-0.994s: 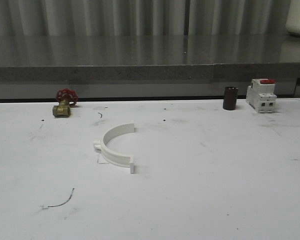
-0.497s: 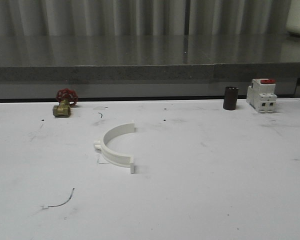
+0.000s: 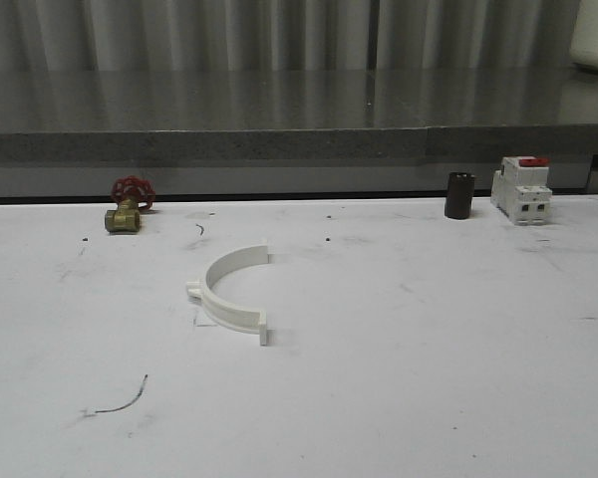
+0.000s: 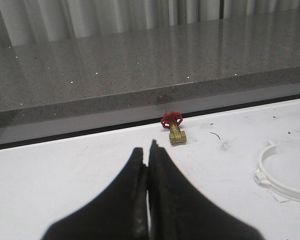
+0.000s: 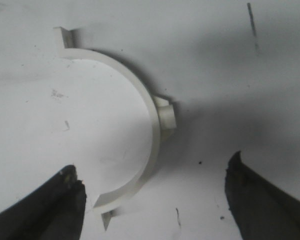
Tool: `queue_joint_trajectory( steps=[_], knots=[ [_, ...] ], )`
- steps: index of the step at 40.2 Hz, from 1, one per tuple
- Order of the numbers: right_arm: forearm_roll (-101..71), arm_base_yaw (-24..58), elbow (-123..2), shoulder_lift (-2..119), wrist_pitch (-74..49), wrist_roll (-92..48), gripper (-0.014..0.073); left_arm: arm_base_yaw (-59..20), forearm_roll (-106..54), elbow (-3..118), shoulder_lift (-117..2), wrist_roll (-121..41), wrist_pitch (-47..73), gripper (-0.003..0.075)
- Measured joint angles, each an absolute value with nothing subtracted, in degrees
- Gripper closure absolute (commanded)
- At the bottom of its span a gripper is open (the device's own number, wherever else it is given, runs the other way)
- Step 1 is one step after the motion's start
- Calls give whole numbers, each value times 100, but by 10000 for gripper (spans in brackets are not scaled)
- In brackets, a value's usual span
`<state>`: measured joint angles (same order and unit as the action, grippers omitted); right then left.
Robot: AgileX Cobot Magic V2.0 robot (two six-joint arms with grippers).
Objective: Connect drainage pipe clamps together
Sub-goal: 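Lower the right gripper onto the other clamp half and grasp its tab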
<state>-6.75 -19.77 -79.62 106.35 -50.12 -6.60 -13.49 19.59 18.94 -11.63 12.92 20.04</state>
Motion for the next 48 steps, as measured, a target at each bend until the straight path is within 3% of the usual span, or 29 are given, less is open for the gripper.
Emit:
queue_joint_trajectory(
  steps=[24,38,48],
  knots=[
    [-666,-1977,-8538,11821,-5083,-800,17,-1349,1959,1894,-1163,1292,2004,741],
    [-666,-1977,-8560,11881,-5012,-800,365,-1349,1959,1894,-1163,1292,2004,741],
    [-685,-1977,-8560,11881,-5024,-812,478,-1349,1959,1894,-1163,1292,2004,741]
  ],
)
